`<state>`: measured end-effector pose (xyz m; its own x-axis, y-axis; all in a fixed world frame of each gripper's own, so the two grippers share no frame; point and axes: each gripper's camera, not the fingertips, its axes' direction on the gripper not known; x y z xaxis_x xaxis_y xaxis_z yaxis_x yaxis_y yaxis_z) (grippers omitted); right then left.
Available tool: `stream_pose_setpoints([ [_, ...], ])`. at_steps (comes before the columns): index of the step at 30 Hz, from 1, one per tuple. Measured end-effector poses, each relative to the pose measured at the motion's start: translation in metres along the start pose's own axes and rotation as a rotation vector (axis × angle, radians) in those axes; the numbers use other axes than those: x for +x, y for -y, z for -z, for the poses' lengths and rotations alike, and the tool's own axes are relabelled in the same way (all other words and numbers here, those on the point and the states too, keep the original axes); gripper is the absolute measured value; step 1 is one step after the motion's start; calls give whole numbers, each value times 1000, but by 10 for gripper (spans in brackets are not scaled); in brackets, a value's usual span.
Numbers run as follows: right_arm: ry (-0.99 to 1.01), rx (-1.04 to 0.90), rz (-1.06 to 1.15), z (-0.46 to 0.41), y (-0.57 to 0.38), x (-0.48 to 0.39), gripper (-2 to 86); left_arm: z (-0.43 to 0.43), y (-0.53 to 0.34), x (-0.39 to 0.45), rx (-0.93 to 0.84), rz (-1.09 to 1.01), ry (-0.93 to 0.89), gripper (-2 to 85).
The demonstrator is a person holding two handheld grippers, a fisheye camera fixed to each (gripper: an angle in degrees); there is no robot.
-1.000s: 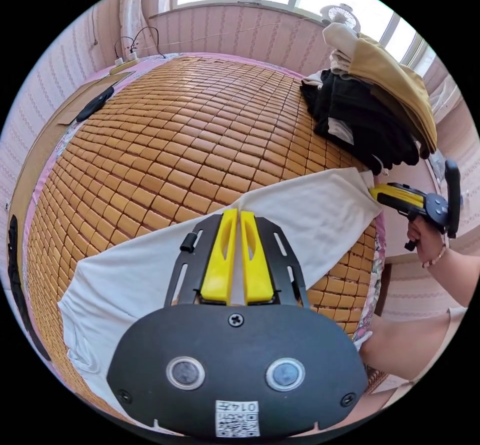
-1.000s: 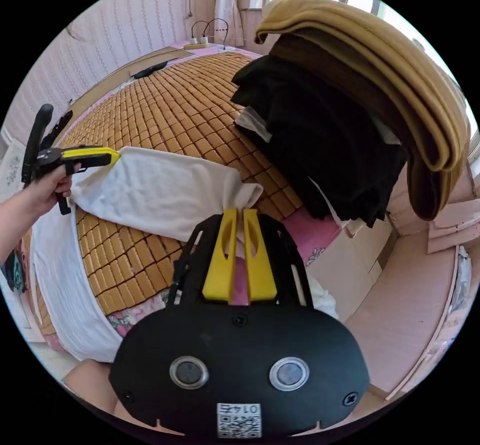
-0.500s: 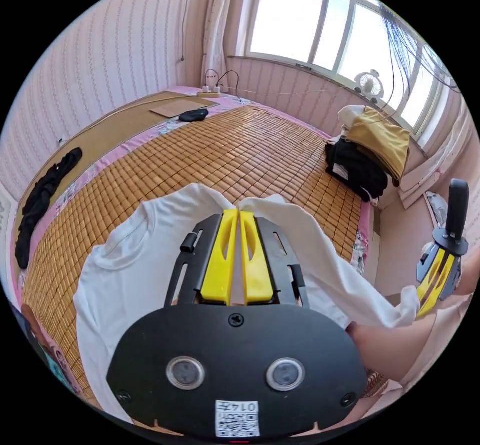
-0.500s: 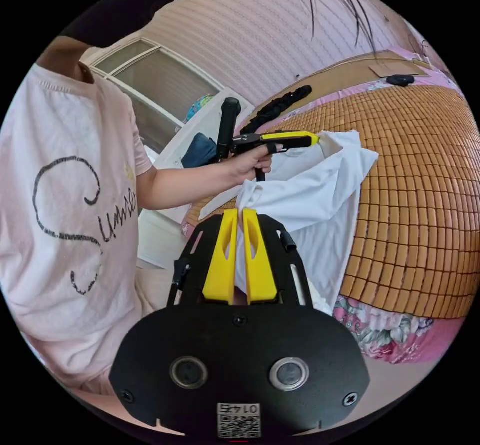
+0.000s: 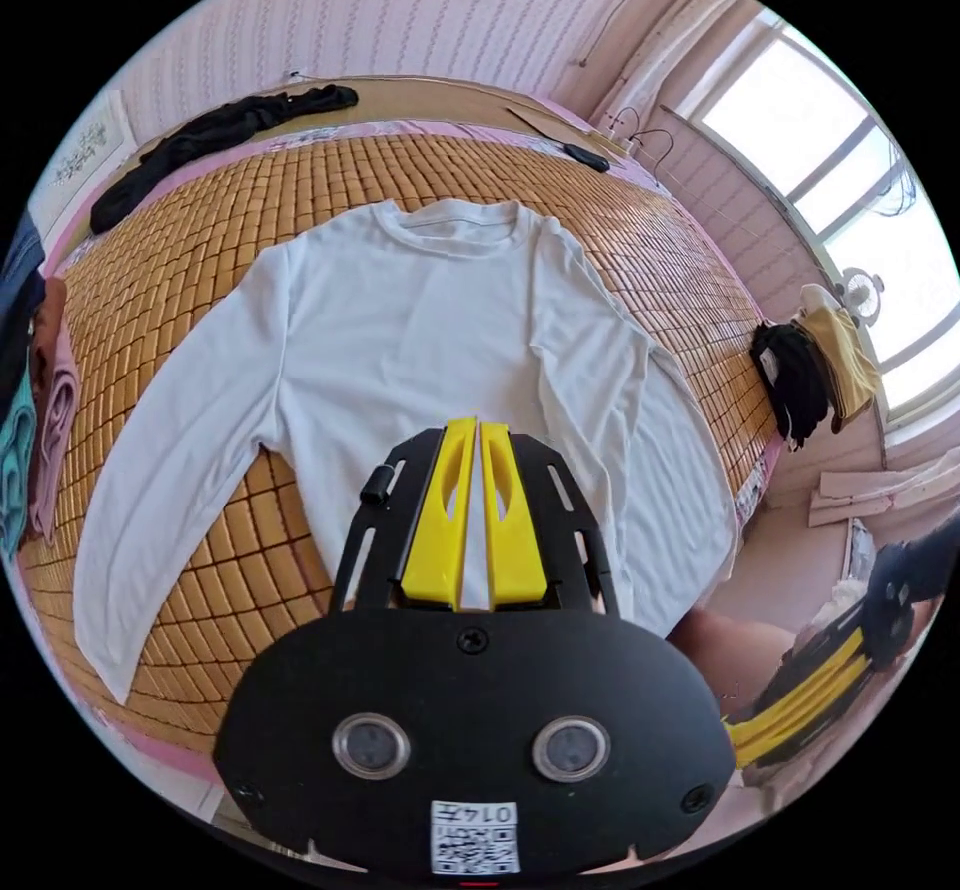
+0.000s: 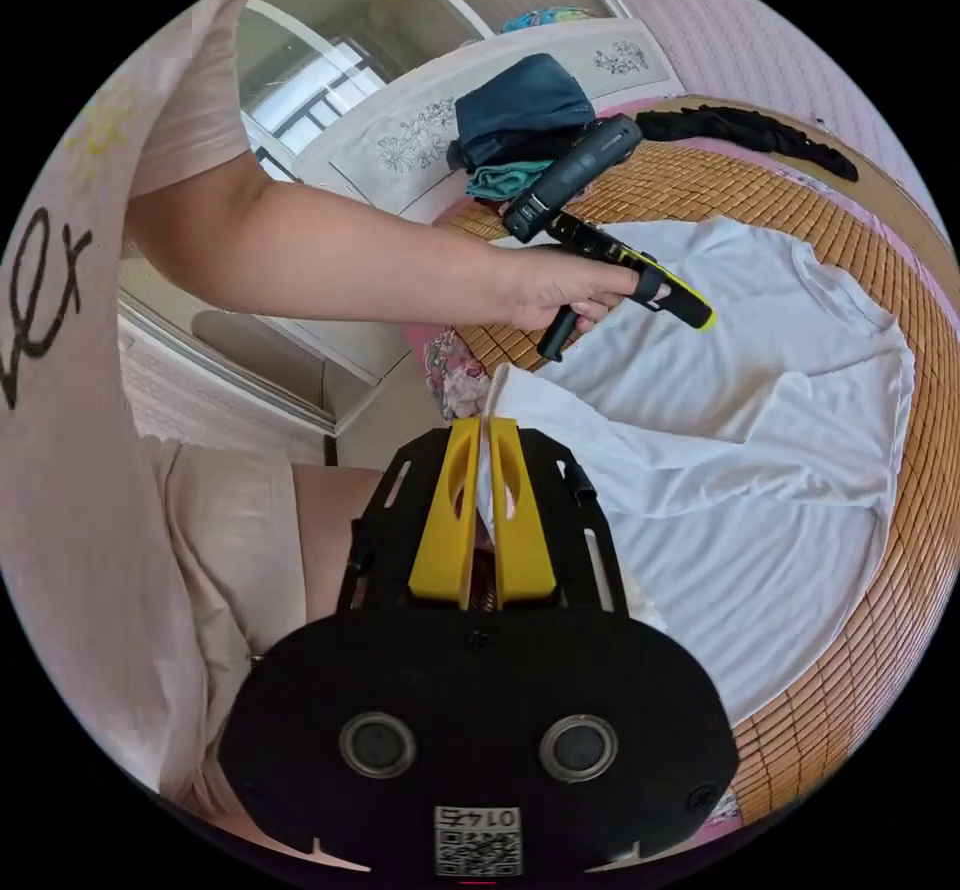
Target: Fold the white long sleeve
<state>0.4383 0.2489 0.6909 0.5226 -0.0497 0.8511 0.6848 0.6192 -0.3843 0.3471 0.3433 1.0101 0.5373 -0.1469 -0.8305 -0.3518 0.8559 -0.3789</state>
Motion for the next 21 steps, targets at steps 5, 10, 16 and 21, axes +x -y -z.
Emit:
stream_pose_setpoints([
  [5,131,-109,82,-26,26,-23,-1,32,-26,-27,-61,43,21,-4],
  [10,-107,-124,-104,-6,19,24,-5,45,-50,-20,-211,12,-47,45],
  [16,-491,-67,-320,42,30,106,-5,23,-66,-6,-316,17,9,86],
  [21,-666,-28,-489,61,50,166,-7,7,-63,-11,-394,21,19,3],
])
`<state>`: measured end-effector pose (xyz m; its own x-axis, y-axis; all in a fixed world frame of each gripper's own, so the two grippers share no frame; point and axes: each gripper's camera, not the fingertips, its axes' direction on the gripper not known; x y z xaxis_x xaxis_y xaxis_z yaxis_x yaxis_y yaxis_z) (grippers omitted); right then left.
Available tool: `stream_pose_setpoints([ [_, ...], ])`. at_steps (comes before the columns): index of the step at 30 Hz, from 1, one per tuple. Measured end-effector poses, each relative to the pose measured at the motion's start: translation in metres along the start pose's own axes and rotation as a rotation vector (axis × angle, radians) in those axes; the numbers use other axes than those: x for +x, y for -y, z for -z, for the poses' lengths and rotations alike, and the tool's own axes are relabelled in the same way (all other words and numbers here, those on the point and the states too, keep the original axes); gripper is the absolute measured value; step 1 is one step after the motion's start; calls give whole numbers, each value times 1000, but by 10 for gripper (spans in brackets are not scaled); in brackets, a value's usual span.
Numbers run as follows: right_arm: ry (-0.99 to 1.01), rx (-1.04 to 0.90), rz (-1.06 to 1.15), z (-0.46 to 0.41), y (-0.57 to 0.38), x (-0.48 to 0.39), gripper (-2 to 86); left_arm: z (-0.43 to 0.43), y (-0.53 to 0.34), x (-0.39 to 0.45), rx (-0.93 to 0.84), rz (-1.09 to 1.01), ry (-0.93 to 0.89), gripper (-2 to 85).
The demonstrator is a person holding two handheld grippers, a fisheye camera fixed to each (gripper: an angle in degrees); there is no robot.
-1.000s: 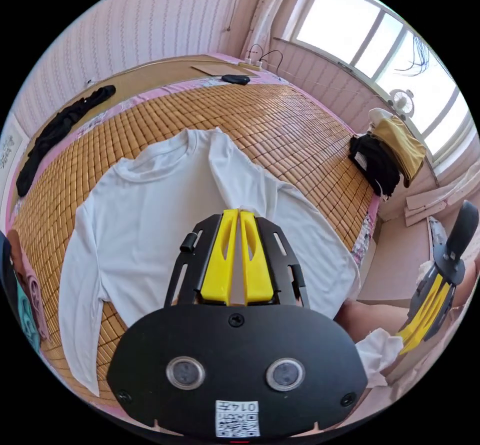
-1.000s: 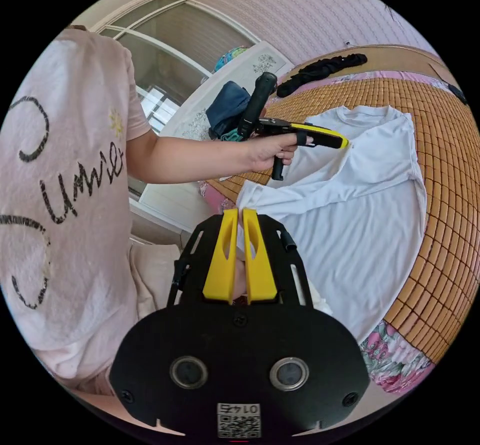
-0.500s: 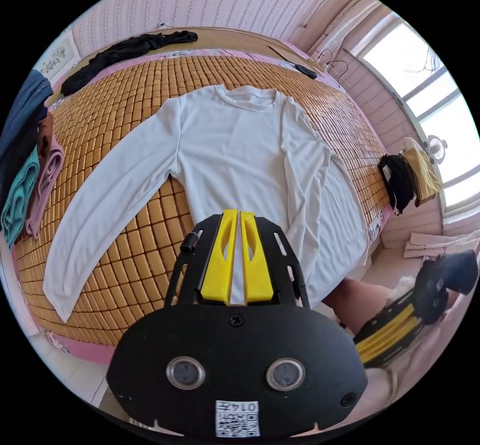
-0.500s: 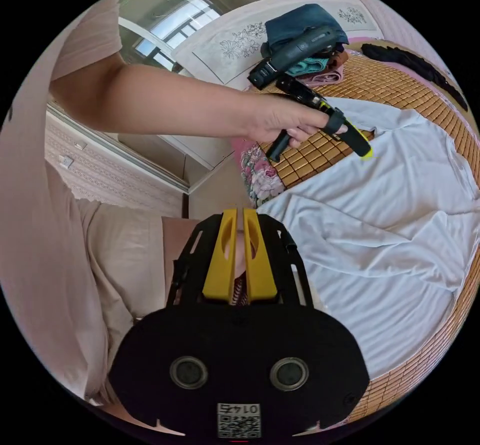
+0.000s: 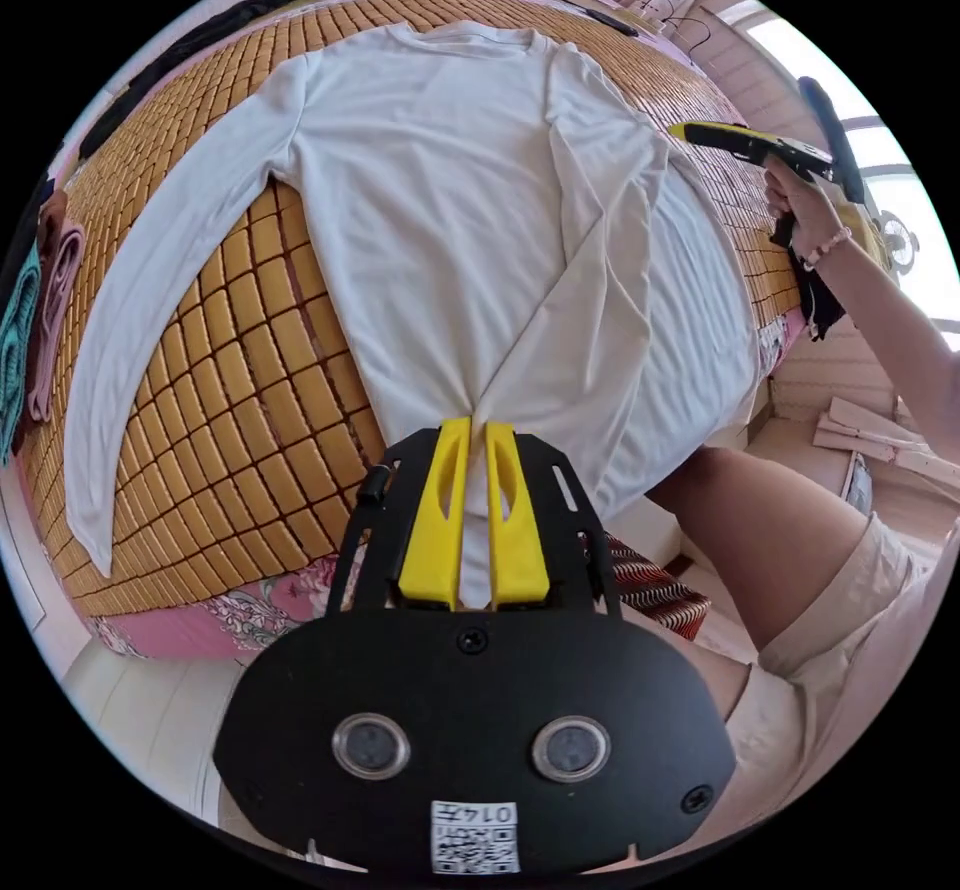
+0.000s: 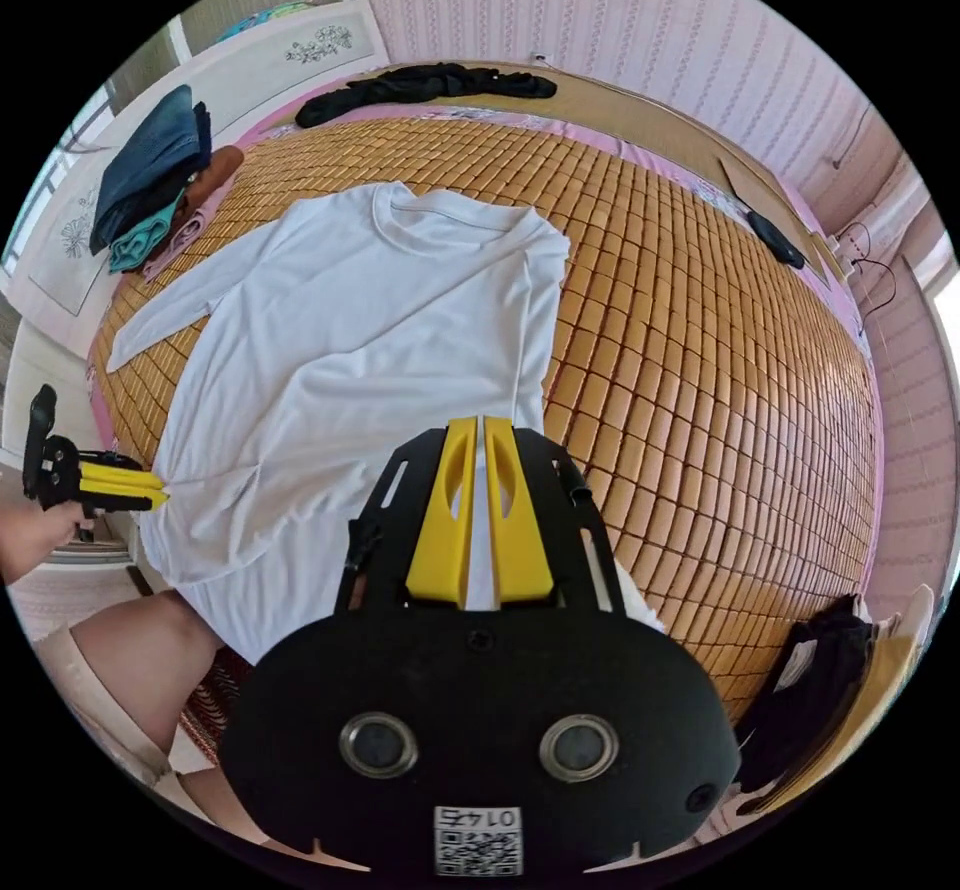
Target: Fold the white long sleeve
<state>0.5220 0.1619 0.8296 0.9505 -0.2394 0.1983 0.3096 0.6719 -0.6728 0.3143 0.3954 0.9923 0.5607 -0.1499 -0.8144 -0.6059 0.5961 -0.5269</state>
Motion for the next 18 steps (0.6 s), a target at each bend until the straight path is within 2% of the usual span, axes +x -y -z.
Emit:
stream_pose_setpoints([
  [3,-47,-98,16,-17,10,0,-9,22,-6,-3,42,36,12,-7],
  [12,-16,-62,-64,10,23,-8,-7,40,-28,-35,-20,199,28,-8],
  [16,-6,22,-96,34,19,-10,3,81,8,-31,116,102,64,-8],
  [18,1,23,-90,41,18,-12,26,104,57,-20,220,-27,35,-6],
])
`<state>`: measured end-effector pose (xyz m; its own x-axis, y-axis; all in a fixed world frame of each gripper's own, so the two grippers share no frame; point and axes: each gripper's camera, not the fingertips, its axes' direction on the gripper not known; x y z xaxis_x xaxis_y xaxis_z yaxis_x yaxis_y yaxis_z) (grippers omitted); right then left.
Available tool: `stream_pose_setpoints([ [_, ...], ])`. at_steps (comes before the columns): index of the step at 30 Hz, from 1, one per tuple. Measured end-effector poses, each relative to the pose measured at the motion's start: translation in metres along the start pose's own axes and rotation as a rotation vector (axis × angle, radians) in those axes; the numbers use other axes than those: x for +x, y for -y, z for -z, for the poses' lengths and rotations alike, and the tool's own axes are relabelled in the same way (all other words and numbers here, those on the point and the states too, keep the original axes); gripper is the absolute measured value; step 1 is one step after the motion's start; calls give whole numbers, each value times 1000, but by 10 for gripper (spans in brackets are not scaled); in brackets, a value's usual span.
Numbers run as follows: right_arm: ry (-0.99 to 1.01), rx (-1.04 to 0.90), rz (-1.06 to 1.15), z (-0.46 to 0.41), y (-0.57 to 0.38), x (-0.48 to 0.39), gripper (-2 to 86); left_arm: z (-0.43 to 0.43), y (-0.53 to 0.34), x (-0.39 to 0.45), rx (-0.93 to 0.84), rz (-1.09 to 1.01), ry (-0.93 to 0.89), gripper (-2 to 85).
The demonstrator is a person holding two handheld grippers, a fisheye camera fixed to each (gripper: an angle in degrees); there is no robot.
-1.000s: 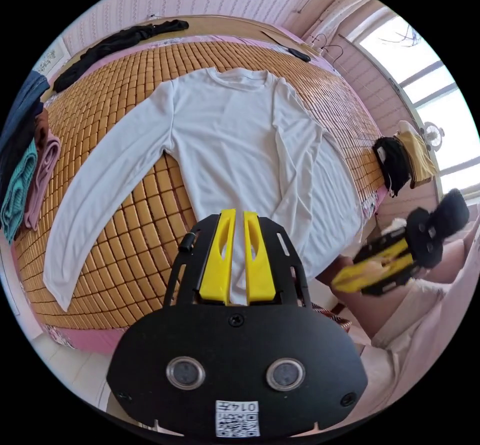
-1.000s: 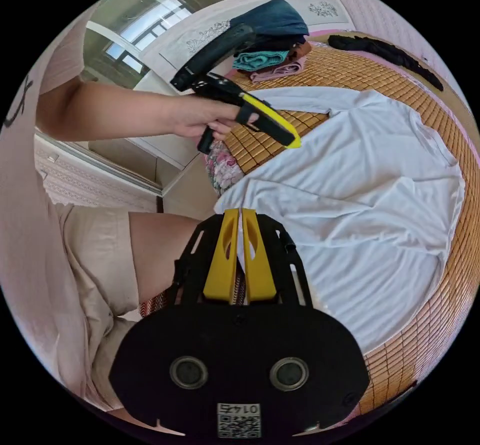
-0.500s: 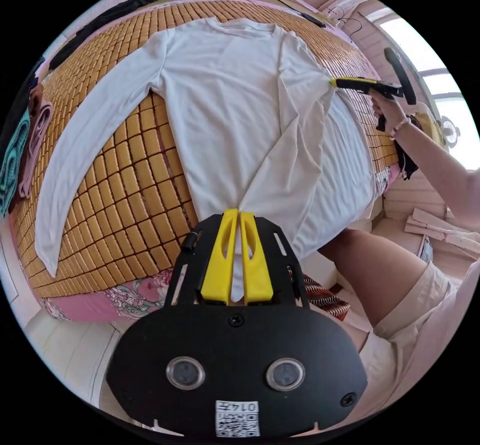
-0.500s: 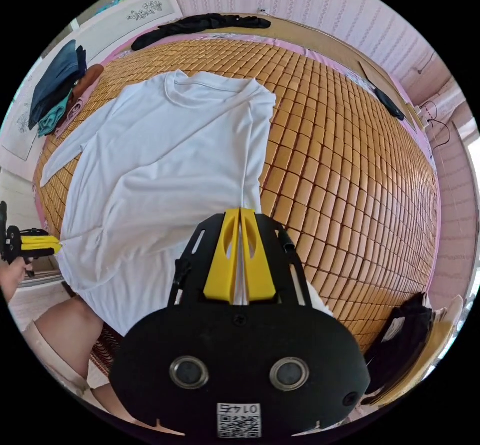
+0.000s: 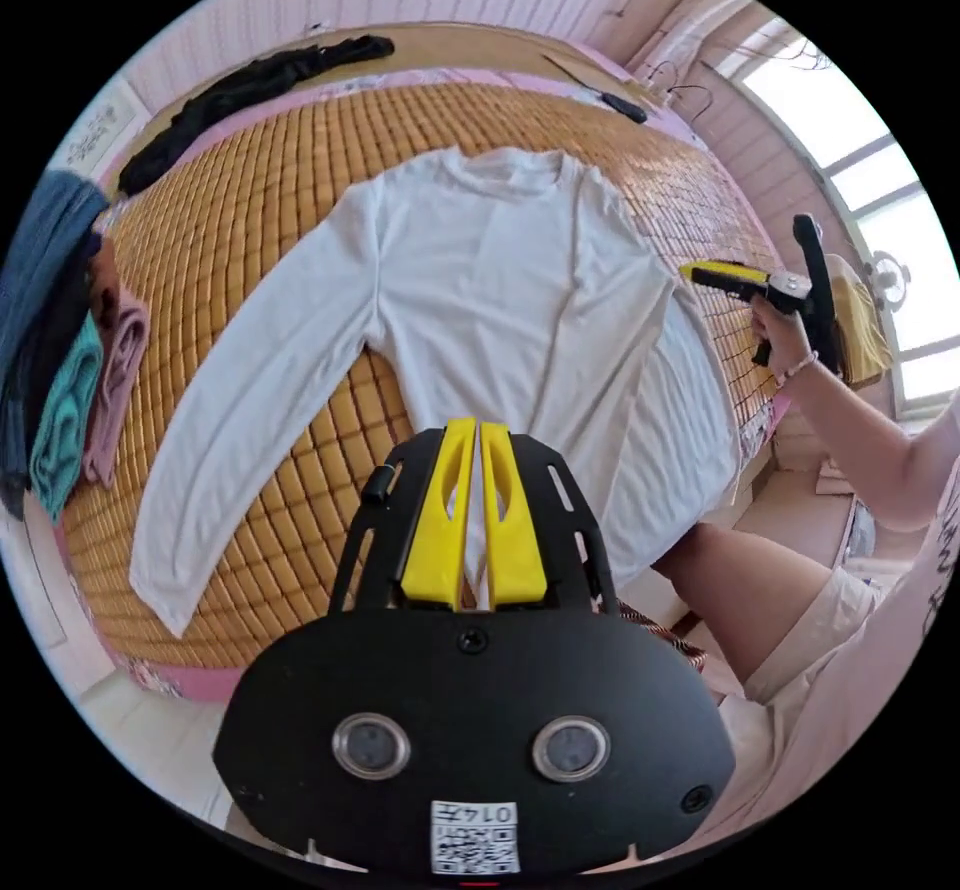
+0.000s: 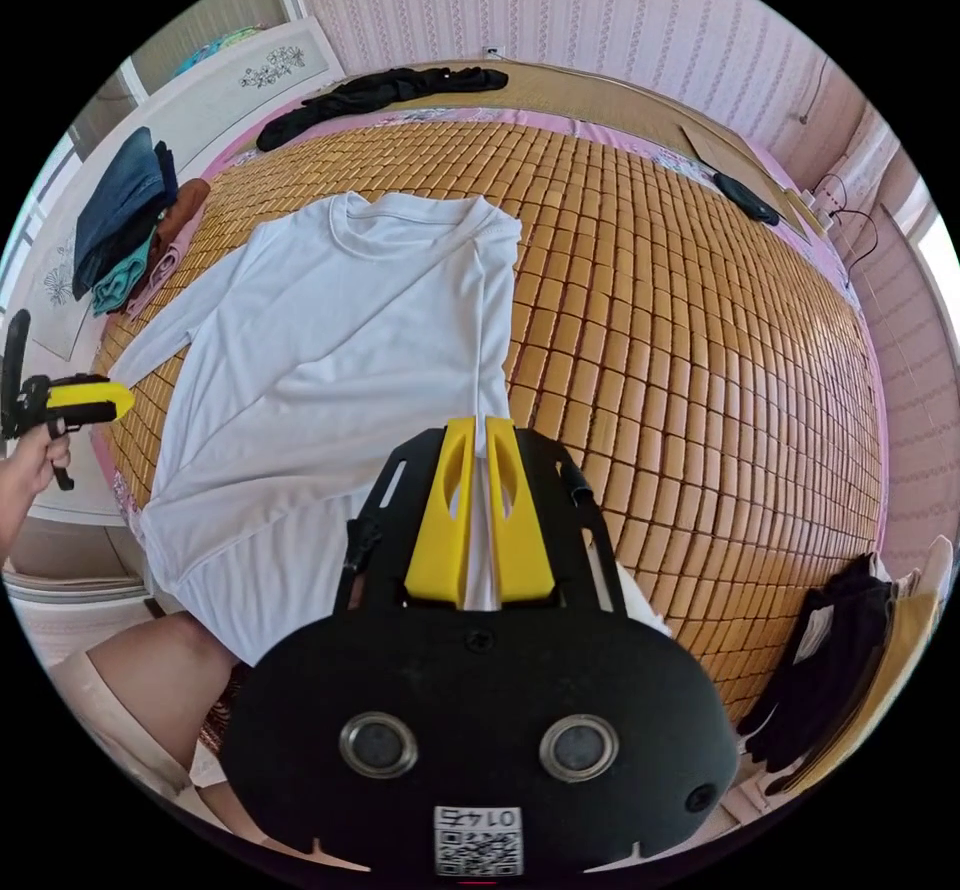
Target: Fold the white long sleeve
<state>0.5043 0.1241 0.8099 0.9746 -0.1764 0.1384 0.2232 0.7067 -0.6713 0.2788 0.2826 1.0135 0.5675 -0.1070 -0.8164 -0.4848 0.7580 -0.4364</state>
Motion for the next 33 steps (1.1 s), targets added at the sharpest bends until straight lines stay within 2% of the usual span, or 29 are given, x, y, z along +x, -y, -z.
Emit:
stream_pose_setpoints([
  [6,27,-11,-9,-3,3,-4,64,-26,151,50,168,-259,-158,50],
  [10,50,-17,-56,-15,4,3,57,-65,213,87,127,-337,-99,79],
  [12,96,8,-66,-12,3,10,33,-95,235,103,14,-347,-105,67],
  [14,180,19,-91,-6,3,19,20,-106,240,112,-56,-368,-90,24],
  [15,229,46,-115,-1,1,26,15,-99,238,117,-29,-420,-64,2],
  [17,297,99,-153,10,-1,37,11,-92,237,120,-58,-441,-52,-5],
  [20,395,184,-218,26,-5,57,8,-59,234,128,21,-480,-65,-9],
  [26,420,178,-374,22,-7,89,6,-40,258,156,68,-479,-158,-2],
  [30,360,98,-451,5,-3,99,1,-65,266,166,-14,-437,-74,37],
  [33,340,153,-518,14,-6,109,-1,-40,253,153,40,-418,-53,50],
])
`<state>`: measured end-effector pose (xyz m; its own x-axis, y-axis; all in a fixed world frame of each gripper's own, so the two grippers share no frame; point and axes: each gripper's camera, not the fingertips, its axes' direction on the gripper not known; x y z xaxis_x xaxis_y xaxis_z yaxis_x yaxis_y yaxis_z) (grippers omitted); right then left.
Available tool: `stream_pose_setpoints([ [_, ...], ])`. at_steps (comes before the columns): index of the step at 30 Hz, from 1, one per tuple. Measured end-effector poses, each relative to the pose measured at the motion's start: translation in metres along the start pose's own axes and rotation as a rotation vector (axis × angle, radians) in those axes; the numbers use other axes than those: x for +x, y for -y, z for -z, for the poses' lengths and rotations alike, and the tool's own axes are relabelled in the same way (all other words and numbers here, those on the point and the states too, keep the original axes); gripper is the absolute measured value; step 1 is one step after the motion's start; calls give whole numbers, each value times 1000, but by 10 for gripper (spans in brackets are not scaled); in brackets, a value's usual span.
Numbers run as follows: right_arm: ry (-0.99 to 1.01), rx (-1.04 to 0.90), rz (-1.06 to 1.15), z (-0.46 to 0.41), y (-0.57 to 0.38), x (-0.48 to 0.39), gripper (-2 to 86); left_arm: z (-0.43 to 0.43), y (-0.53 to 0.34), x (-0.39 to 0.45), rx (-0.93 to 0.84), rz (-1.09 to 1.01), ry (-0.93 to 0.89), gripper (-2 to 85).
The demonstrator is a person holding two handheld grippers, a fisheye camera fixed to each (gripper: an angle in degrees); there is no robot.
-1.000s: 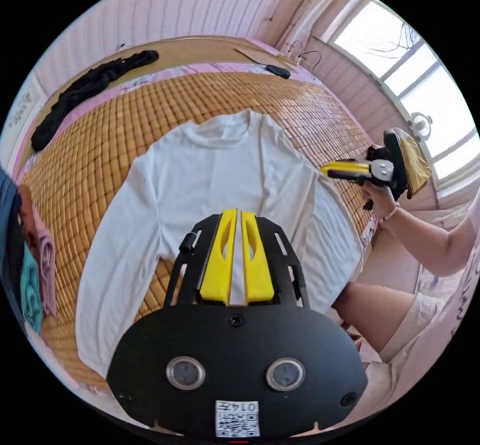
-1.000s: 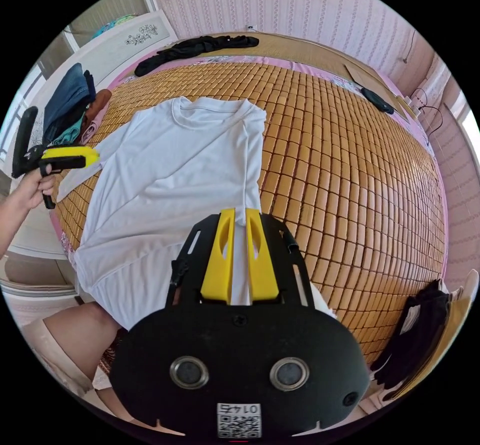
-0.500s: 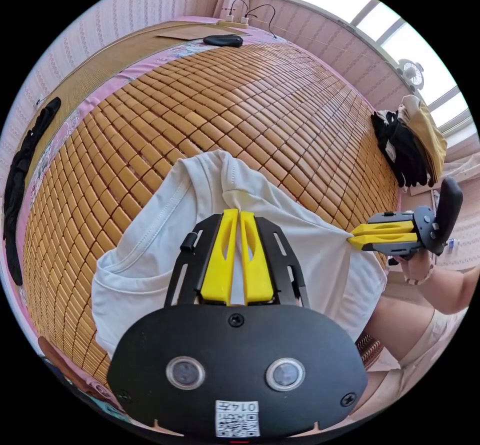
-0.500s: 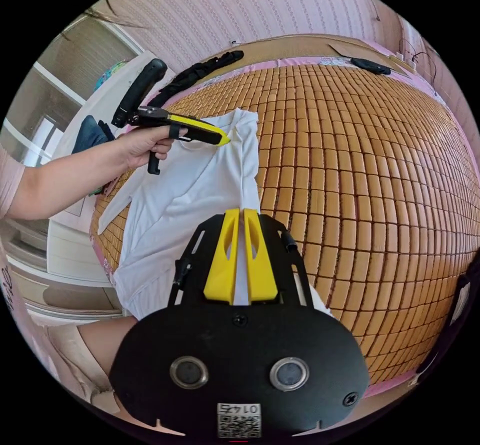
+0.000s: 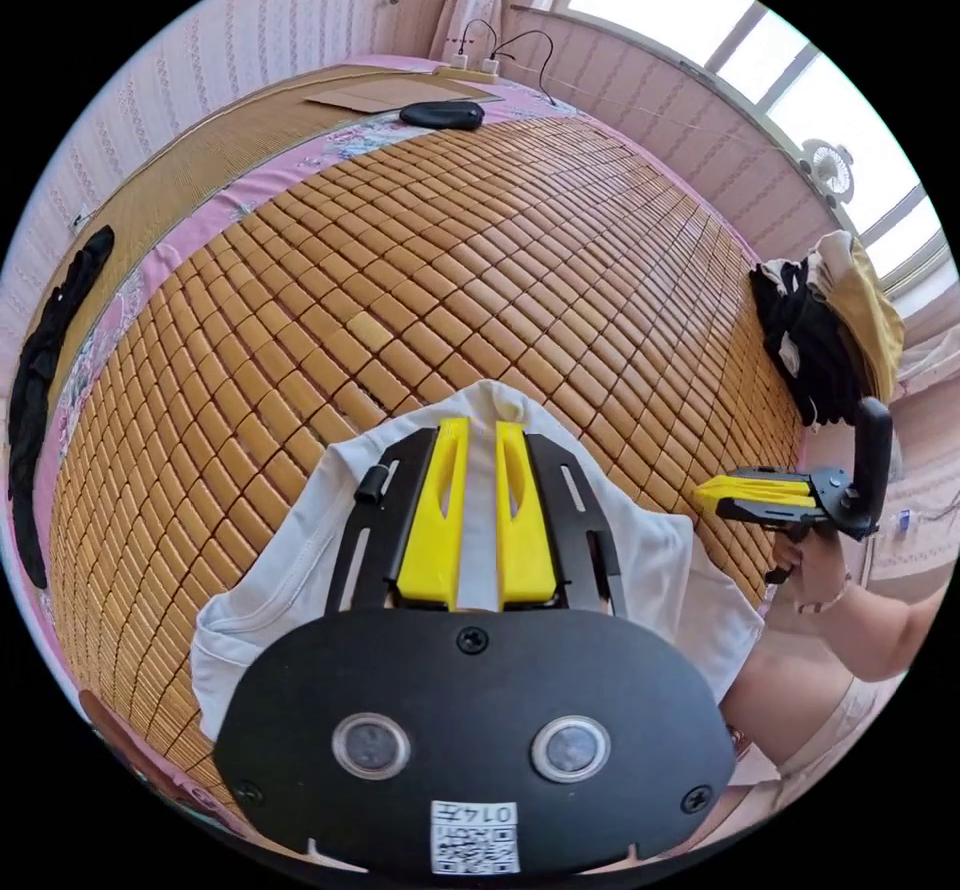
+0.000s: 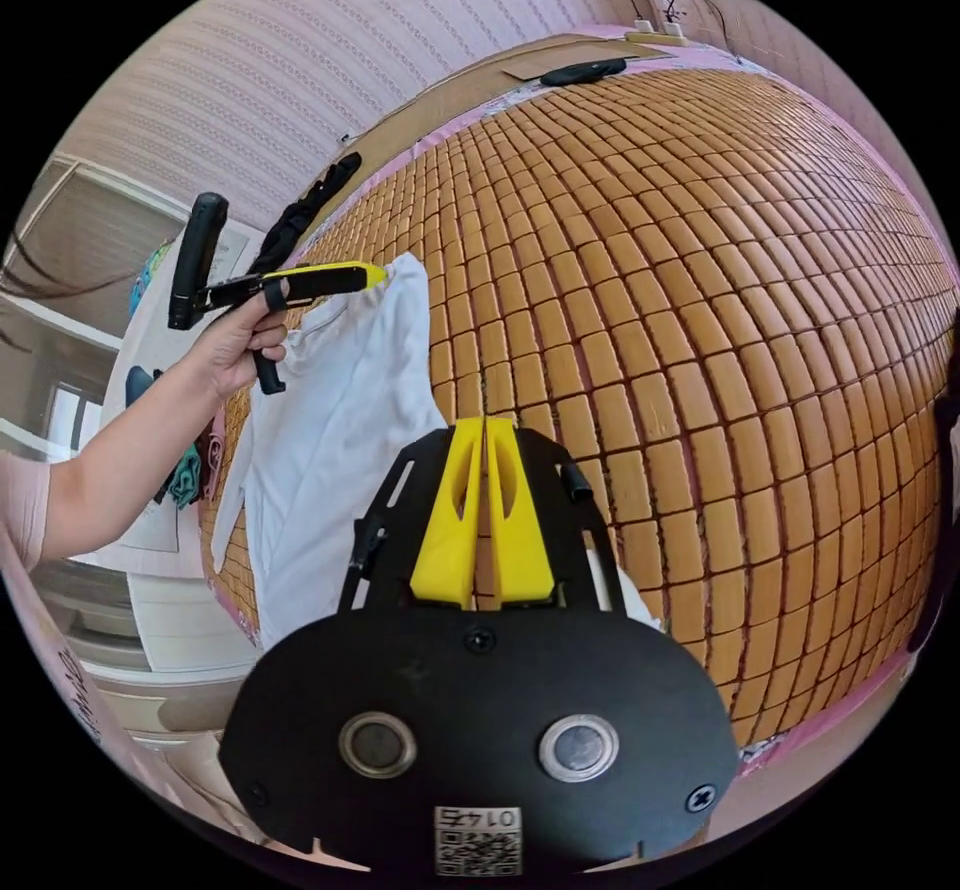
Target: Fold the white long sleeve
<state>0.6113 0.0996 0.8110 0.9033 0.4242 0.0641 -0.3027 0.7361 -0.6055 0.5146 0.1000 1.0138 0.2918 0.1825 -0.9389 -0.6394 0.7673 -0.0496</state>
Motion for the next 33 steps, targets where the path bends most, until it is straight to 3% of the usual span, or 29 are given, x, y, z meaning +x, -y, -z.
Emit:
stream_pose_setpoints([
  [4,-12,18,13,13,1,-7,-2,59,-46,-18,87,75,89,52],
  [8,-5,-71,38,11,-4,-39,0,119,-130,-31,130,202,49,49],
  [13,21,-194,39,-6,-7,-92,-1,156,-247,-20,49,401,16,49],
  [17,210,-297,-23,-15,5,-159,-3,187,-344,-12,14,612,-2,43],
  [24,477,-305,13,-6,29,-279,-8,254,-465,-16,64,845,40,39],
  [33,609,-450,111,-50,3,-365,-8,324,-564,-22,139,970,78,32],
])
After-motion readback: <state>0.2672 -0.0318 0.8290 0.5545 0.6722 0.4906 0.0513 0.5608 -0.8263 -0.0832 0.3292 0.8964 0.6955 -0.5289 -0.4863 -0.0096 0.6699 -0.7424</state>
